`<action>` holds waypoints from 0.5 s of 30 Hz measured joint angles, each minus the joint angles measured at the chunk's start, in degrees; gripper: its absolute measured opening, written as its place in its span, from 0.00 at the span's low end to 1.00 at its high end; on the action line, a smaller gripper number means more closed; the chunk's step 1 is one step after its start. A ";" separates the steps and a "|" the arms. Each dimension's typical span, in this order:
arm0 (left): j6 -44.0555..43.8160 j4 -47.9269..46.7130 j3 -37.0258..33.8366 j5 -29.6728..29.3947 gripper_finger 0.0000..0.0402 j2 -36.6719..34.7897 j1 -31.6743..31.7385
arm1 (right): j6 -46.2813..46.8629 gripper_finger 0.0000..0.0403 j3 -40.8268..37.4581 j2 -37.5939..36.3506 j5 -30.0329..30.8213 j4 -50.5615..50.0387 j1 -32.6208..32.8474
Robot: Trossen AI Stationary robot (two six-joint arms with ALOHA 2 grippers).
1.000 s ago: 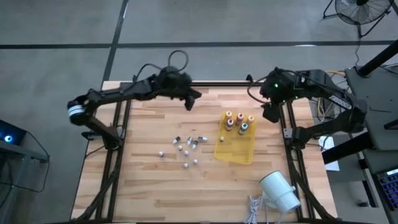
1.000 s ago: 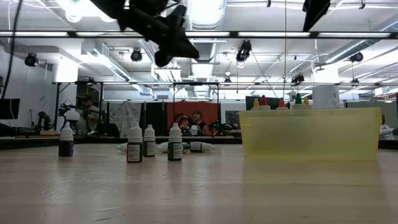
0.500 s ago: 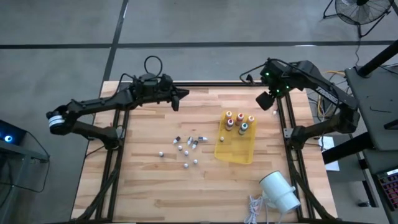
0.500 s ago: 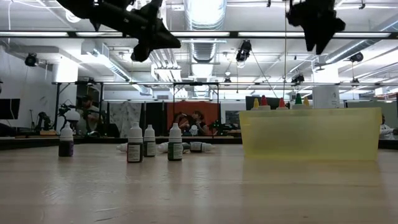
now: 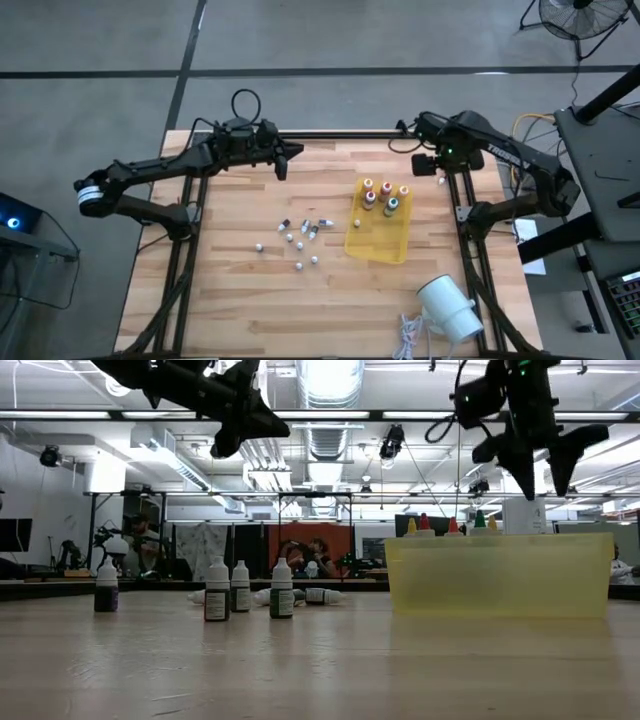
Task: Pick & Place food coloring
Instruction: Put the small orange food coloring bottle into the yellow bin
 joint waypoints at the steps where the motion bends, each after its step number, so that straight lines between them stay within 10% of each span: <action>1: 0.00 -0.02 0.00 0.16 0.00 0.00 0.00 | 1.14 0.55 -1.44 -0.02 0.00 0.99 -0.02; 15: 0.35 -0.34 0.00 0.54 0.00 0.04 0.00 | 12.92 0.55 -13.86 -0.09 -2.84 13.86 -7.28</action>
